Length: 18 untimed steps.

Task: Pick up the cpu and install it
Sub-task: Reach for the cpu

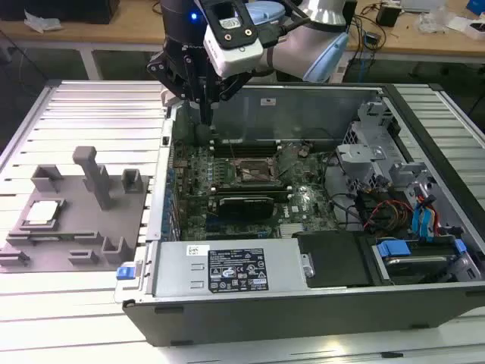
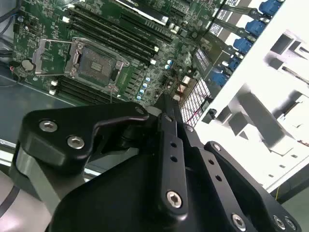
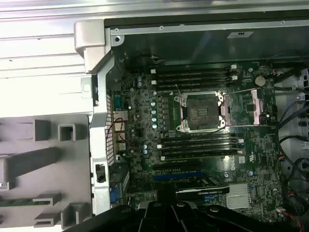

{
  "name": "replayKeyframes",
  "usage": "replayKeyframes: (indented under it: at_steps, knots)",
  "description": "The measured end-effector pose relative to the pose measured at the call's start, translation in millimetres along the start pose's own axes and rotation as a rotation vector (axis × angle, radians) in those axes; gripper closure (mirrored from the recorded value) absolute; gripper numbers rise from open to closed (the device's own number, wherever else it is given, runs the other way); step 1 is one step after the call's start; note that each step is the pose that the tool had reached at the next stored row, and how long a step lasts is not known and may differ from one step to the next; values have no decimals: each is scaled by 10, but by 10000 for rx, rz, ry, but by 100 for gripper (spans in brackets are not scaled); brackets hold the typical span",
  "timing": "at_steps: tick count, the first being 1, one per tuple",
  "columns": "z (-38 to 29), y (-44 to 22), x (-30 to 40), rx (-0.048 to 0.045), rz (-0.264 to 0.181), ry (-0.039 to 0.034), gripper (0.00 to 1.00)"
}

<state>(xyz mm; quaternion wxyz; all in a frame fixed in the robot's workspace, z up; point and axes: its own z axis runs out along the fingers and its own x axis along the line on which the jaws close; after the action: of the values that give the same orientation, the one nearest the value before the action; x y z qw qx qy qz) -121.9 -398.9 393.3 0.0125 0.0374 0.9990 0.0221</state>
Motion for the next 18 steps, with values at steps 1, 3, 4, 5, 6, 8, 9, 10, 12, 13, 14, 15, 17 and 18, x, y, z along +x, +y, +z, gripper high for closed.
replayKeyframes:
  at_steps: [1, 3, 4, 5, 6, 8, 9, 10, 12, 13, 14, 15, 17, 18]
  knots:
    - [0, 0, 0, 0, 0, 0, 89]
    - [0, 0, 0, 0, 0, 0, 89]
    - [0, 0, 0, 0, 0, 0, 89]
    - [0, 0, 0, 0, 0, 0, 89]
    - [0, 0, 0, 0, 0, 0, 89]
    - [0, 0, 0, 0, 0, 0, 89]
    - [0, 0, 1, 0, -1, 0, 89]
    - [0, 0, 3, 0, 1, 0, 89]
    - [0, 0, 10, 0, 2, 0, 89]
    - [0, -1, 15, 0, 1, 0, 89]
    - [-1, -2, 20, 0, 0, 0, 89]
    - [-1, -3, 41, 0, 1, 0, 89]
    - [-2, -6, 86, 0, 1, -1, 89]
    - [-3, -7, 98, 0, 1, -1, 89]
